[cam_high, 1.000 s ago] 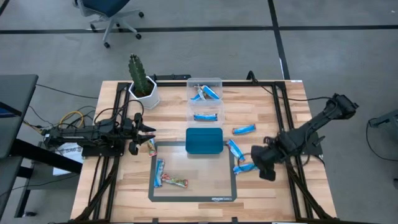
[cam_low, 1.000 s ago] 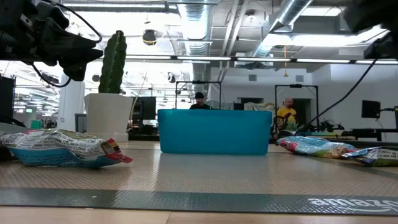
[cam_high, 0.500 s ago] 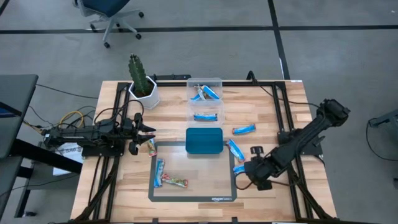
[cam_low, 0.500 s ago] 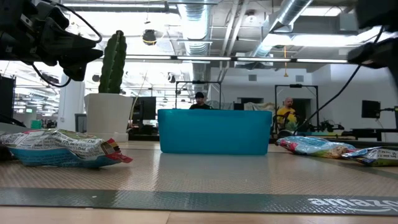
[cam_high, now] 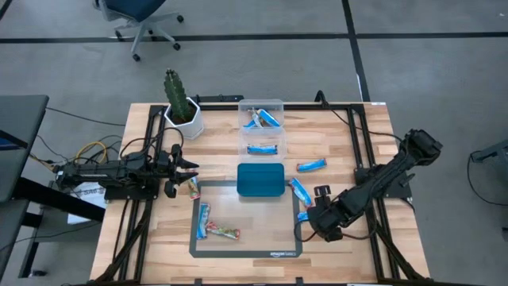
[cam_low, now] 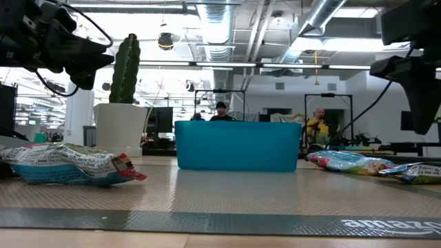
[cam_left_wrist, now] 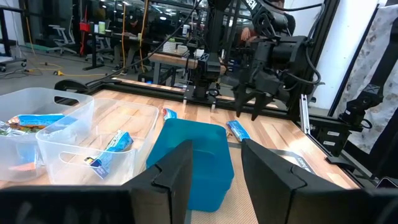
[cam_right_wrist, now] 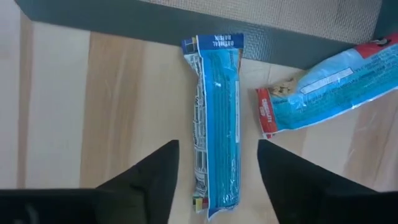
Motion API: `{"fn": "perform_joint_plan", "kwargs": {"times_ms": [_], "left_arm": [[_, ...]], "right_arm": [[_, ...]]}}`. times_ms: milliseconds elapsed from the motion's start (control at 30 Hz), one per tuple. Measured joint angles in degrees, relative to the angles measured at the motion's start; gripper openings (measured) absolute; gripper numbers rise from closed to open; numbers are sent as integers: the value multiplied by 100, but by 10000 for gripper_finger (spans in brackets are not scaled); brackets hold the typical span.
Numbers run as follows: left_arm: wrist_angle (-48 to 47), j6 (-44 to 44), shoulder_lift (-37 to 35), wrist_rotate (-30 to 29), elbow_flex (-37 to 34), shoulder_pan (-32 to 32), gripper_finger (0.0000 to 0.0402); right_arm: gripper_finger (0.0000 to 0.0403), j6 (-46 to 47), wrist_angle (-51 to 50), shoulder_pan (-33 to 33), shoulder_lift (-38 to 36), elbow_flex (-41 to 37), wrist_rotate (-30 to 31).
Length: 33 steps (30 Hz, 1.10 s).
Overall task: Pick and place Granola Bars by type
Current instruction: Put the blue granola bar into the bottom transparent bin
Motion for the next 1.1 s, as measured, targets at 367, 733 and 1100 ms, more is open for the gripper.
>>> {"fn": "perform_joint_plan", "kwargs": {"times_ms": [367, 733, 1100], "left_arm": [[0, 1, -1, 1, 0, 0, 129], [0, 1, -1, 0, -2, 0, 129], [0, 1, 0, 0, -2, -1, 129]], "right_arm": [[225, -305, 259, -135, 701, 7, -191], [190, -410, 461, -467, 1181, 29, -212], [102, -447, 553, -494, 1179, 17, -371]]}}
